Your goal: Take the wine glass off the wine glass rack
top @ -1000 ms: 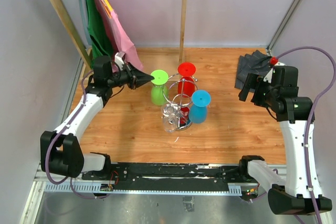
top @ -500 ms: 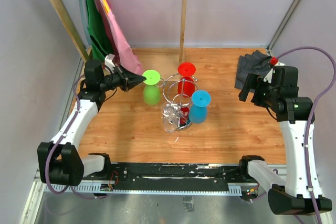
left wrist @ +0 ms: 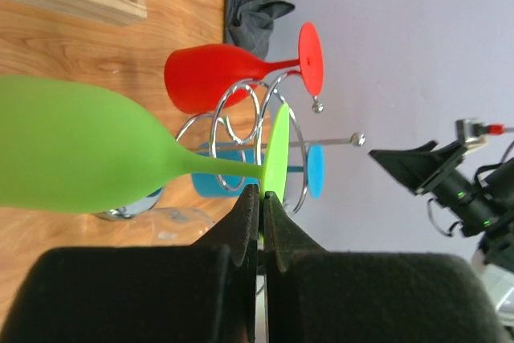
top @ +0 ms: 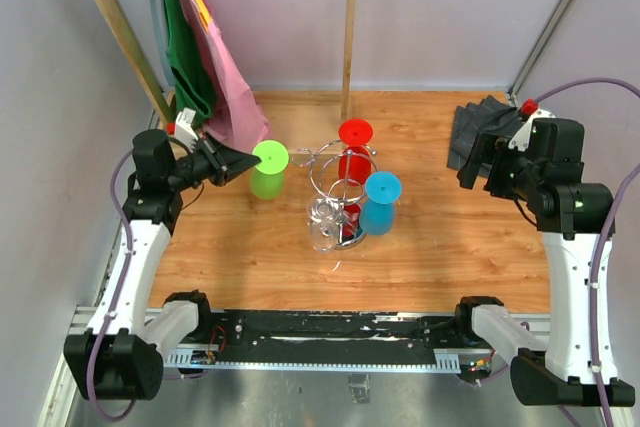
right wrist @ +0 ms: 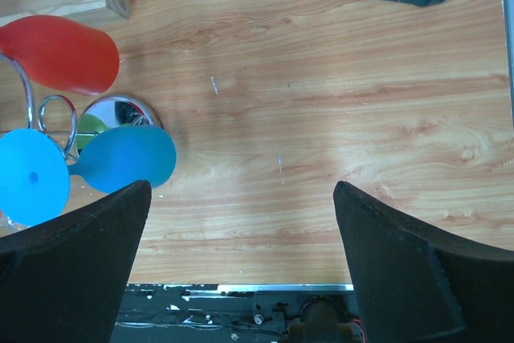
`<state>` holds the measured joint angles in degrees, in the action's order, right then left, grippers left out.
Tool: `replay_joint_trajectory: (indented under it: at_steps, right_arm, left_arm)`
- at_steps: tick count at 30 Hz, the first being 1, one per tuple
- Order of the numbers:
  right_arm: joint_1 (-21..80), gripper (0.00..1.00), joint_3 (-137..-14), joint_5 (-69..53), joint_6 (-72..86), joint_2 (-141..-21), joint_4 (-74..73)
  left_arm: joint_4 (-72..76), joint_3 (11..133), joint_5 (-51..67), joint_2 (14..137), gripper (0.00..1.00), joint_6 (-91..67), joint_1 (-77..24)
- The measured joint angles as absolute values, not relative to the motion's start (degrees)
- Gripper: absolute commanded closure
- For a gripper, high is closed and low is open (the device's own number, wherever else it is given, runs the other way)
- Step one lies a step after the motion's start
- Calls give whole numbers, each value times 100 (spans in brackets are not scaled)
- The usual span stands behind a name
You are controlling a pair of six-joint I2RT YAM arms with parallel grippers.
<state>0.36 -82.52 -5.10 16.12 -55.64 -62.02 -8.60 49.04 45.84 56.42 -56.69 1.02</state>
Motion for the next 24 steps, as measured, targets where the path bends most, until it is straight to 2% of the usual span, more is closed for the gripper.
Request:
replay_joint_trajectory:
  at_steps: [7,15,24]
  right_arm:
    - [36,2,-8755,-851,1398,-5758,-6508]
    - [36,1,-9244,-1592,1197,-6160,-6606]
    - [38,1,-9253,-1953,1033,-6322,-6604]
  left_arm:
    - [-2012,5009,4525,5059,100,-4241,110]
    - [-3540,5513,4117,4659,100,-1459,110]
    - [-4340,6084,3240,4993,100,523,-327]
